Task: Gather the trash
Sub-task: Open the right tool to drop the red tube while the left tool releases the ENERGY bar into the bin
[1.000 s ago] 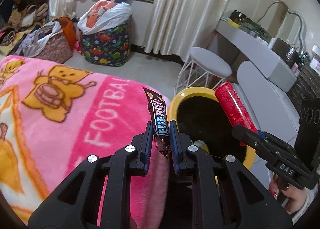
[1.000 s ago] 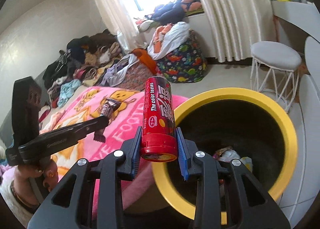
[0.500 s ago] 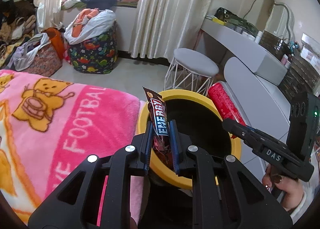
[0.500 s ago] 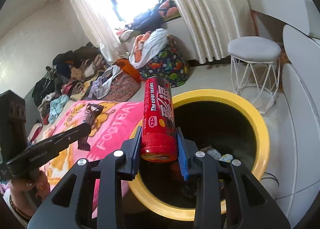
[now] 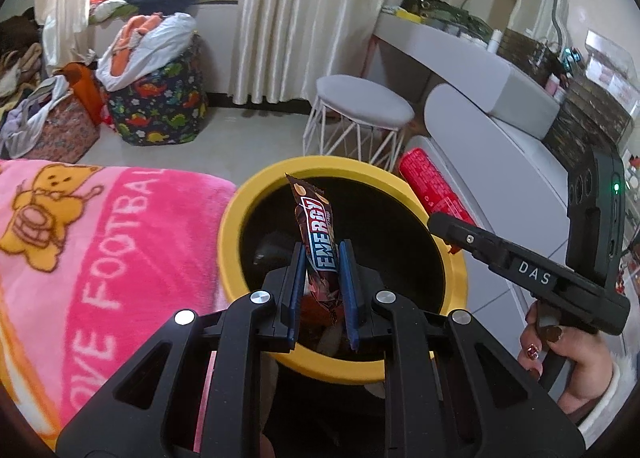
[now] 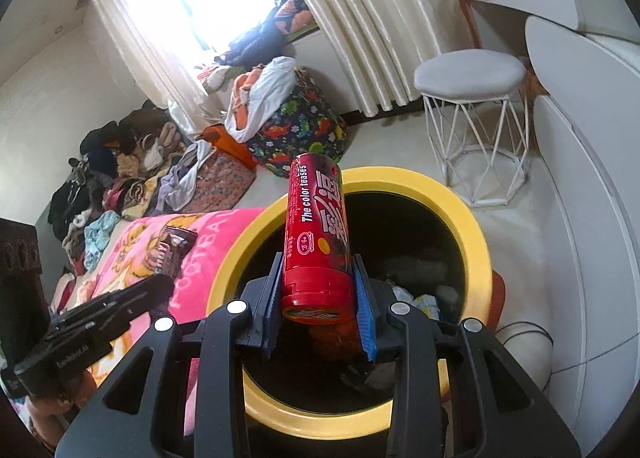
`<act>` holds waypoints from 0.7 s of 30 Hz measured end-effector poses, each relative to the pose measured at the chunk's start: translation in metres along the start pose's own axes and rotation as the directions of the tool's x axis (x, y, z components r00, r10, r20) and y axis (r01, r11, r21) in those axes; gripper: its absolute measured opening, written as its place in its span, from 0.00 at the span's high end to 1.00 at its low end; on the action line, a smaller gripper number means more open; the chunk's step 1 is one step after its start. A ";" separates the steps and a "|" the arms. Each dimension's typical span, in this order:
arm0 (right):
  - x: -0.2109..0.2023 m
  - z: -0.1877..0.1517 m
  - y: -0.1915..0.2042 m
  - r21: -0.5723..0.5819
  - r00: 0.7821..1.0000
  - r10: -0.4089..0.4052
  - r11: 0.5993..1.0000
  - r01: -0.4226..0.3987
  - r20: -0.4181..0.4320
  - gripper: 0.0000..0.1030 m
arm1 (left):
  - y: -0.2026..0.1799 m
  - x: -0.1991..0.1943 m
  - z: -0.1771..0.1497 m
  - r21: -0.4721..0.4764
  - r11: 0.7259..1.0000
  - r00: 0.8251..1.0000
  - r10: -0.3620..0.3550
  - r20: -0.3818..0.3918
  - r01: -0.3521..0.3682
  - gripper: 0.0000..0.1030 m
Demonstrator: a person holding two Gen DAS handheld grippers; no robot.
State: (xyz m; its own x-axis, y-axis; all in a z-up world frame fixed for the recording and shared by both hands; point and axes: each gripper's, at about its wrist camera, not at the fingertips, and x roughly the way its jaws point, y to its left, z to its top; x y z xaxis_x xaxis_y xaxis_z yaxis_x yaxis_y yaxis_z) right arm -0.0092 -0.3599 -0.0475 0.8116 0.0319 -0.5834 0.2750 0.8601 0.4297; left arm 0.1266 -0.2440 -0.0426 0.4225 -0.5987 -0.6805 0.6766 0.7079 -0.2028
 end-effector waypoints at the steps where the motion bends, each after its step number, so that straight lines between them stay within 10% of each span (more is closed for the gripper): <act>1: 0.001 0.000 -0.002 0.007 1.000 -0.003 1.000 0.003 -0.004 0.70 | -0.002 0.005 0.000 0.006 1.000 1.000 -0.003 -0.007 0.003 0.88; 12: 0.007 -0.004 -0.024 0.077 0.999 -0.039 0.996 0.041 -0.033 0.57 | -0.003 0.056 -0.004 -0.002 1.000 0.995 -0.001 -0.096 0.001 0.86; 16: 0.002 -0.005 -0.026 0.080 0.998 -0.059 0.995 0.061 -0.027 0.50 | 0.000 0.054 -0.005 -0.006 0.999 0.996 0.031 -0.087 -0.032 0.49; 21: -0.013 -0.007 -0.019 0.041 0.995 -0.096 0.995 0.095 0.010 0.33 | 0.004 0.039 -0.006 -0.020 0.998 0.996 0.065 -0.060 -0.066 0.29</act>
State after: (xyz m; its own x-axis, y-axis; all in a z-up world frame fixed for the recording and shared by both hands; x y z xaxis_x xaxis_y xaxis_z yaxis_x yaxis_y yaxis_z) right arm -0.0286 -0.3729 -0.0531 0.7867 -0.0560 -0.6148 0.3721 0.8377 0.3999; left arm 0.1424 -0.2628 -0.0742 0.4288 -0.5281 -0.7330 0.6348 0.7534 -0.1714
